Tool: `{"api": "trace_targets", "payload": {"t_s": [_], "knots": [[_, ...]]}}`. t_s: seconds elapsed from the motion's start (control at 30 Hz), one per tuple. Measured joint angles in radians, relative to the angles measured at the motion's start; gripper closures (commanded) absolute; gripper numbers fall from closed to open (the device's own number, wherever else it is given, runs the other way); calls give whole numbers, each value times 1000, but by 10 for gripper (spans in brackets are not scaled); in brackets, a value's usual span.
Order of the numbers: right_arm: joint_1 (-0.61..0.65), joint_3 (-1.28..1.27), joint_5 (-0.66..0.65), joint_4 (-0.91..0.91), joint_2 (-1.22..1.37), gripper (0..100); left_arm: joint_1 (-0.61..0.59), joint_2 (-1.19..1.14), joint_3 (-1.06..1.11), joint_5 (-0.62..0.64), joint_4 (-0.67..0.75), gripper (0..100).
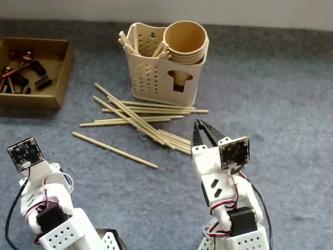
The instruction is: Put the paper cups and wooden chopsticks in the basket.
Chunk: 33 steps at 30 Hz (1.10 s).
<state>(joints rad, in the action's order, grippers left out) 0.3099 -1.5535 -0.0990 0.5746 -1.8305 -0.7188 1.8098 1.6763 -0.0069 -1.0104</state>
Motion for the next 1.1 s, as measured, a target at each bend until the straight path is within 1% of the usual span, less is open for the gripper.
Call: {"api": "trace_targets", "payload": {"t_s": [0.1, 0.47, 0.6, 0.7, 0.83, 1.0, 1.1], "knots": [[-41, 0, 0, 78, -3, 992, 0, 0, 0, 0, 0, 995], [-175, 0, 0, 511, -3, 992, 0, 0, 0, 0, 0, 995], [-213, -18, 0, 628, -3, 992, 0, 0, 0, 0, -20, 995], [-222, -101, 0, 657, -5, 992, 0, 0, 0, 0, -20, 995], [-230, -117, 0, 660, -3, 992, 0, 0, 0, -14, -20, 995], [-258, -117, 0, 660, -5, 992, 0, 0, -3, -155, -3, 995], [-258, -117, 0, 660, -5, 992, 0, 0, -40, -213, -5, 995]]}}
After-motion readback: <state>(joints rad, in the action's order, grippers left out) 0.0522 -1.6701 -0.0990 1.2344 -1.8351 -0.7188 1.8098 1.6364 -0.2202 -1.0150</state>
